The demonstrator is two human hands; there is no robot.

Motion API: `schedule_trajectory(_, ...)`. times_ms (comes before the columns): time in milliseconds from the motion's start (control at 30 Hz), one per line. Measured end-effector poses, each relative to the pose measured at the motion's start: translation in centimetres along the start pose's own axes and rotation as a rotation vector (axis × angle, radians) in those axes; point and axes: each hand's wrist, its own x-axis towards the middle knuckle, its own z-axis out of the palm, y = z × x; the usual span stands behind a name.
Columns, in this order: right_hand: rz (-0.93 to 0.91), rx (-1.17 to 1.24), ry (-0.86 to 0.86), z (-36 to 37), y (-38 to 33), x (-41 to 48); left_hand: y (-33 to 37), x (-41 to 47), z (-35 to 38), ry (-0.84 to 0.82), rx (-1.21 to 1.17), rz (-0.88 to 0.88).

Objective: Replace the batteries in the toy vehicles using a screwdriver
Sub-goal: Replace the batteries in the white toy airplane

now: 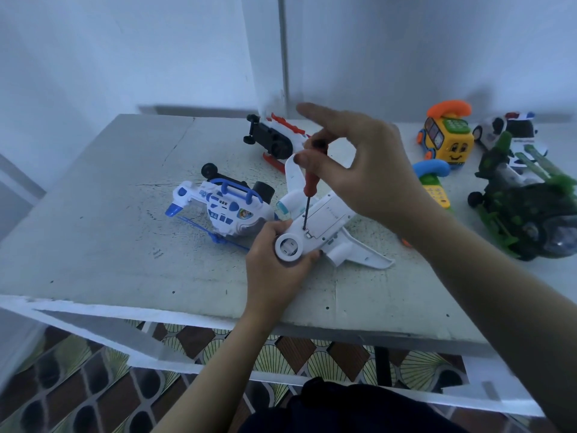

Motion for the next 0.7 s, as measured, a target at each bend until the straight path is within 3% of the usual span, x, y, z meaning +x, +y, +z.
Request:
schedule_trajectory(200,-0.015,-0.011,-0.159,-0.26,0.34,-0.25,-0.06,-0.12,0.03,-0.005,-0.006,-0.001)
schedule_trajectory(533,-0.048,-0.029,0.053,0.39,0.63,-0.79,-0.12,-0.14,0.01,-0.003,0.011,0.01)
schedule_trajectory(700,-0.084,-0.028,0.021,-0.06,0.11,-0.83,-0.05,-0.1,0.08,0.0,0.02,0.011)
